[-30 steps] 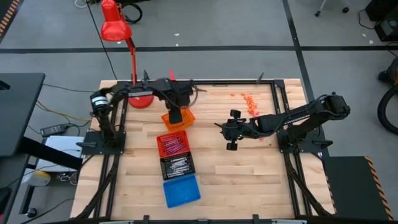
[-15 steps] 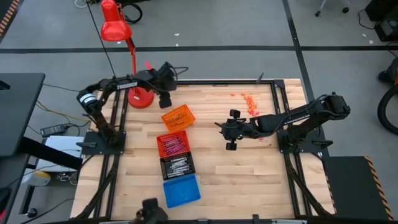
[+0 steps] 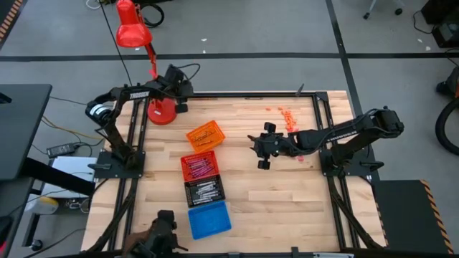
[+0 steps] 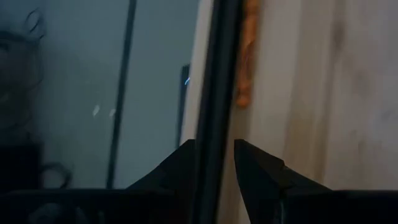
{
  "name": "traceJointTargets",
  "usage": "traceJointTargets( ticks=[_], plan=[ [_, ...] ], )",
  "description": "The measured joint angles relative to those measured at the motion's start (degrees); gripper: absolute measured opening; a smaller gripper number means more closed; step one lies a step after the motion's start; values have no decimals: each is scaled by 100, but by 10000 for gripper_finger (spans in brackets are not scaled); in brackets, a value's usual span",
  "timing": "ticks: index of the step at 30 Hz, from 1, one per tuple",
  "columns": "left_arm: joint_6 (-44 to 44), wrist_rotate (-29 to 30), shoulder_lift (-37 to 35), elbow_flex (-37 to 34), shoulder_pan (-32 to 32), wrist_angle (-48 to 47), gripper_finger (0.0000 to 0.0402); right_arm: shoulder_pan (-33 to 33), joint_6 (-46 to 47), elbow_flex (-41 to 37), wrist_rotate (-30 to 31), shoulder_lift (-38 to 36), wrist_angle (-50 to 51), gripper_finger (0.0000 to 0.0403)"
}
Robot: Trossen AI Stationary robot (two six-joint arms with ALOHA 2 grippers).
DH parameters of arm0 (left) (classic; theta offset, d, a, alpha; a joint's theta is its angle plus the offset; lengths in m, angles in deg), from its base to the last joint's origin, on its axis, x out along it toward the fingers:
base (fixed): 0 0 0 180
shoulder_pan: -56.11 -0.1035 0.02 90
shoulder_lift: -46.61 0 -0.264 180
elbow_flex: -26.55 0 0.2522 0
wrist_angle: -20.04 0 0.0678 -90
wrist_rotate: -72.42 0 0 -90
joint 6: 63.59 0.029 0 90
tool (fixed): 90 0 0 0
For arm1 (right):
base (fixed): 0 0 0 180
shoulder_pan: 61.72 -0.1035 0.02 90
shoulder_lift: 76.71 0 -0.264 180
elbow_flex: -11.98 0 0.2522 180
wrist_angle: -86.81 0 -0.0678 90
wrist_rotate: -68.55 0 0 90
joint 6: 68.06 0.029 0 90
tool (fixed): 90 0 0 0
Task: Sort crayons
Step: Put the orange crayon into the orange basket
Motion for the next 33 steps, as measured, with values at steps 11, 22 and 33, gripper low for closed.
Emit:
traceJointTargets(
  ticks=[11,22,33],
  plan=[
    [-19,-1069,634,-5,-141,199,98,200,11,0,-195,0,-106,143],
    [12,-1539,734,2,-191,700,80,203,13,0,-195,0,-111,143],
    [-107,-1840,1269,227,-191,1075,80,207,11,0,-195,0,-111,143]
  ],
)
